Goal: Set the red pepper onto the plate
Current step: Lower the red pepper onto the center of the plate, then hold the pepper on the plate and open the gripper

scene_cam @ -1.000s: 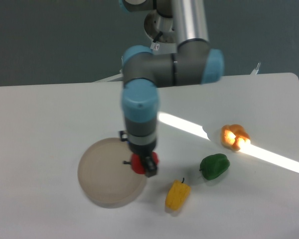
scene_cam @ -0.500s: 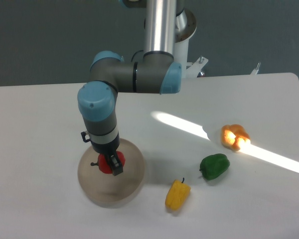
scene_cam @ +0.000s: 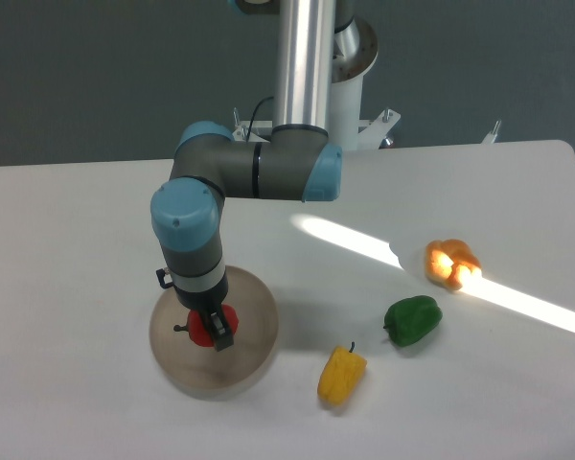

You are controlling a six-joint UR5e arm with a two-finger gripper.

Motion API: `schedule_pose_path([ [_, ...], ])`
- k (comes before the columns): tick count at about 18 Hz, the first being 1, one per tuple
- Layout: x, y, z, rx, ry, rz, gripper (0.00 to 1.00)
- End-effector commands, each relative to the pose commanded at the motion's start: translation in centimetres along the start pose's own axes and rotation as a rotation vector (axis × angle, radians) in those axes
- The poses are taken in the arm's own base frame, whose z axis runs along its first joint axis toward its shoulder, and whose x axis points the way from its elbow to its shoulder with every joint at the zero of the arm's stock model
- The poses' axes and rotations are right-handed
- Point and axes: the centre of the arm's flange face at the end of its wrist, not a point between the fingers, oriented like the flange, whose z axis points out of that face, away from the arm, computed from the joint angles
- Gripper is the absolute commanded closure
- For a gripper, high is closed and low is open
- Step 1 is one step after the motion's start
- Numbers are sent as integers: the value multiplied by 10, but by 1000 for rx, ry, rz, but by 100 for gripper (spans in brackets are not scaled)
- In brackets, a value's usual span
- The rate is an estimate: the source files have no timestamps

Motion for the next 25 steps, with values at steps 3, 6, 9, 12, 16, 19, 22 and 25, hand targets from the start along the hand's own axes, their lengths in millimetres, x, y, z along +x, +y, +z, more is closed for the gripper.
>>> schedule_pose_path([
  [3, 1, 1, 11, -1, 1, 18, 37],
  [6, 2, 3, 24, 0, 0, 78, 37],
  [9, 2, 6, 28, -10, 2, 109, 37],
  [12, 4, 7, 31, -15, 8, 112, 37],
  [16, 7, 9, 36, -19, 16, 107, 37],
  [19, 9, 10, 38, -22, 20, 107, 37],
  [22, 11, 12, 40, -24, 25, 106, 37],
  [25, 11, 12, 42, -25, 30, 105, 37],
])
